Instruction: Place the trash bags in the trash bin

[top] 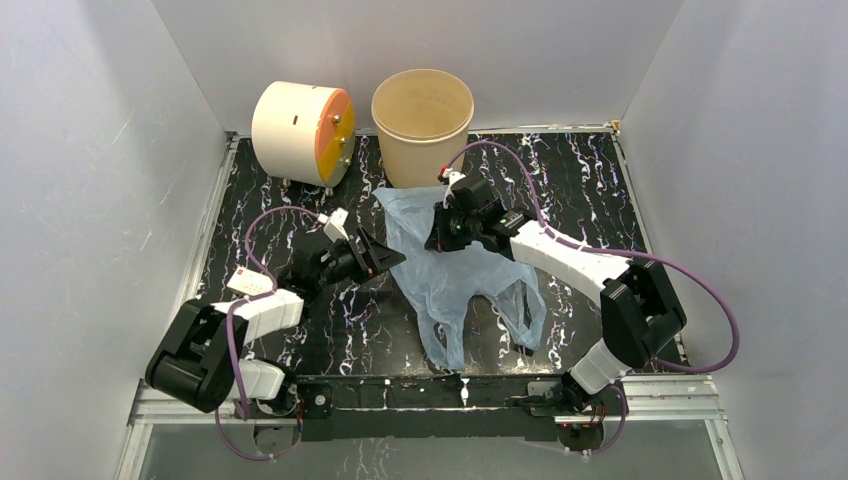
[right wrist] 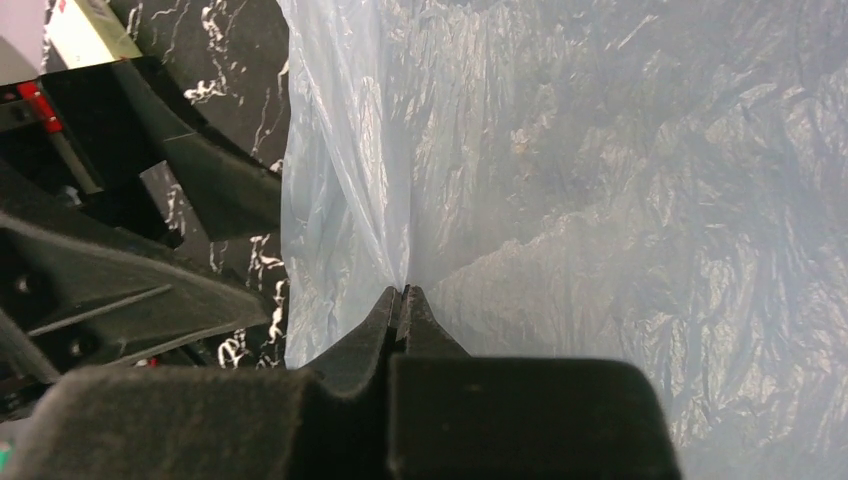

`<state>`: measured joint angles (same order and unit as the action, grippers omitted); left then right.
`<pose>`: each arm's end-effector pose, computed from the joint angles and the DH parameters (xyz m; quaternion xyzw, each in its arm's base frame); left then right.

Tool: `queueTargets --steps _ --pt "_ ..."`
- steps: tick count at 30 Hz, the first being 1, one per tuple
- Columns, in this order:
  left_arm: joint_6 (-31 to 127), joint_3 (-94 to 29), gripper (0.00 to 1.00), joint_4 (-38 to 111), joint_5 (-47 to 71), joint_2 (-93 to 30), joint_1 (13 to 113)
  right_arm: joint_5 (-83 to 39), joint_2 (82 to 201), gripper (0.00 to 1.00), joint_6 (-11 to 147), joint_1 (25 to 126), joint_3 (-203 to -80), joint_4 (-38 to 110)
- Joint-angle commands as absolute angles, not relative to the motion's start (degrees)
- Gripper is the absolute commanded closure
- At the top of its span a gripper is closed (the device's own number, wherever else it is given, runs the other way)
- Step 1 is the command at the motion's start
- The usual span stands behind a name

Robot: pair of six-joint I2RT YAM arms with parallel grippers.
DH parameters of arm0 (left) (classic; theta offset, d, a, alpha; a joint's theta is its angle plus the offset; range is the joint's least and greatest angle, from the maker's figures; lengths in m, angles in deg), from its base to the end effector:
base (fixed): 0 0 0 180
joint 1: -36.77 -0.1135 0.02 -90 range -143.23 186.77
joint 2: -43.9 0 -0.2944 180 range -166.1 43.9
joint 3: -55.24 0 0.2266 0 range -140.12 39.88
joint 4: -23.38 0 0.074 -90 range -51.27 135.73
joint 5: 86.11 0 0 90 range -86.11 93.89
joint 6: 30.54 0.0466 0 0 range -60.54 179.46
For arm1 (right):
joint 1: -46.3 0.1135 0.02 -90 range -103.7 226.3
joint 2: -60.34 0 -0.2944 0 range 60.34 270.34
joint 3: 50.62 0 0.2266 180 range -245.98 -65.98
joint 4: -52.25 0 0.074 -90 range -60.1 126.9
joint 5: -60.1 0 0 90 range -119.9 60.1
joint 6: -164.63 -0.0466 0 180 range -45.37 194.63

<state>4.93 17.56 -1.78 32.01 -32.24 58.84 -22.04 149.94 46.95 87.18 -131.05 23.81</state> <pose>0.2132 -0.1101 0.2319 -0.0679 0.7726 -0.5225 0.3543 0.2505 0.2253 0.2984 -0.1329 0.8858 0.2989 0.3293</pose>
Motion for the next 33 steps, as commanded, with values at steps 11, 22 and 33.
queueTargets --steps 11,22,33 --pt "2.4 19.8 0.93 -12.9 30.5 -35.2 60.1 -18.4 145.0 1.00 43.7 85.5 -132.9 25.1" --pt "4.3 17.4 1.00 -4.9 28.4 -35.6 60.1 -22.7 140.4 1.00 43.9 84.9 -133.1 21.0" --pt "6.6 16.4 1.00 -0.7 28.7 -36.7 60.1 -27.5 135.7 0.93 49.8 82.9 -132.3 14.9"
